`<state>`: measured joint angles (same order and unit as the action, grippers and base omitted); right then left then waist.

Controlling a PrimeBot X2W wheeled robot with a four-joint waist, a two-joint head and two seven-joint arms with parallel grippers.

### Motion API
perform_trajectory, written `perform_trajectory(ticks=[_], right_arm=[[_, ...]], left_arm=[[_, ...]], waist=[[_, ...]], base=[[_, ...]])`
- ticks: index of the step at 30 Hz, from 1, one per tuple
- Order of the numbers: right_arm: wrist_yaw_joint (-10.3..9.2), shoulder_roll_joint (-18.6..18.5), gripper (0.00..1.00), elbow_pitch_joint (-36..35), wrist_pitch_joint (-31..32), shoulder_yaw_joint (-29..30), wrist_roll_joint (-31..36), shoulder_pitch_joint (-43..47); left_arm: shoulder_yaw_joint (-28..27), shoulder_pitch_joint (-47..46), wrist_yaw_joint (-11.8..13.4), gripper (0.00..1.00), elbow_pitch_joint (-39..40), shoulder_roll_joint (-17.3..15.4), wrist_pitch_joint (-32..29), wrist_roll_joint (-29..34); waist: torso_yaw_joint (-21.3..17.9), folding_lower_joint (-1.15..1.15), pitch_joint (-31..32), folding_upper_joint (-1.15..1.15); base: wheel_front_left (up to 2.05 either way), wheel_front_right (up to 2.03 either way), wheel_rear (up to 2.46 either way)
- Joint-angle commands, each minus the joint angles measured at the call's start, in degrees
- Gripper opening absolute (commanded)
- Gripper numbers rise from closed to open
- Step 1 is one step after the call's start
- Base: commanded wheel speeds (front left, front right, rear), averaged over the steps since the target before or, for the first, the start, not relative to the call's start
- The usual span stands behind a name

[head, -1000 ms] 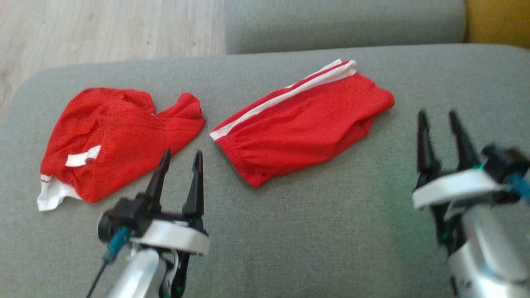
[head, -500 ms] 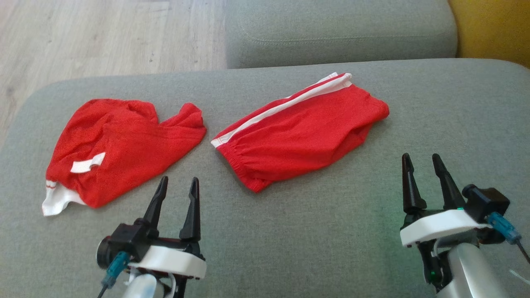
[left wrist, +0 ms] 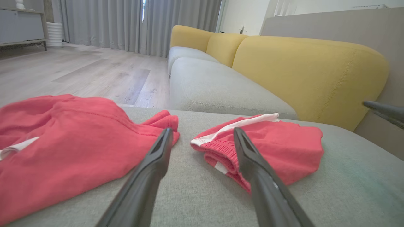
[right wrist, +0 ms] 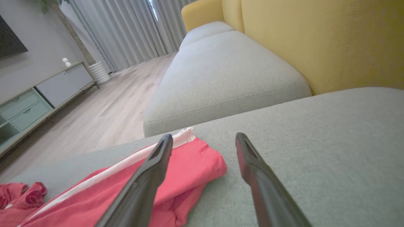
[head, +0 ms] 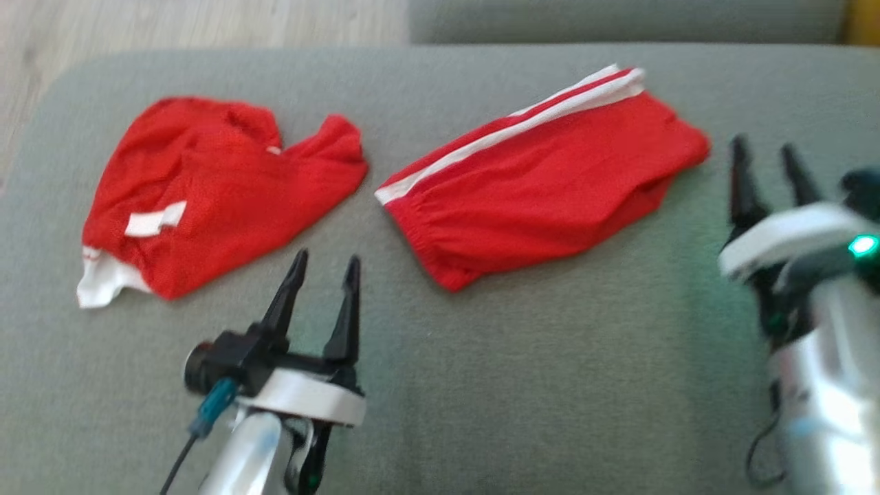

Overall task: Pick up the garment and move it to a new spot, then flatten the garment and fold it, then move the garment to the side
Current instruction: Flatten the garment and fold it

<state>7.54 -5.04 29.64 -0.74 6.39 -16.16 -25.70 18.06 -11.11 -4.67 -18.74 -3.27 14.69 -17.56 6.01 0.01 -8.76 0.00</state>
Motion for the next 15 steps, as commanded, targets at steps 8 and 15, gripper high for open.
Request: perform_trajectory(ticks=[8,15], right_arm=[[-0.05,-4.09,1.00,12.94,6.68,7.05,-0.65,-14.14],[-0.05,-6.97,1.00,24.78,9.82,7.39,2.48,-21.05]], left_arm=[[0.82,-5.92,-0.78,1.00,0.56,0.34,0.30,-0.12],[3.59,-8.28,0.51,1.00,1.12,0.38,0.30,-2.69]], waist=[[6.39,-0.01,-6.87,0.00],[9.36,-0.01,-9.72,0.00]], base=[[0.00,0.00,0.00],[0.00,0.00,0.00]])
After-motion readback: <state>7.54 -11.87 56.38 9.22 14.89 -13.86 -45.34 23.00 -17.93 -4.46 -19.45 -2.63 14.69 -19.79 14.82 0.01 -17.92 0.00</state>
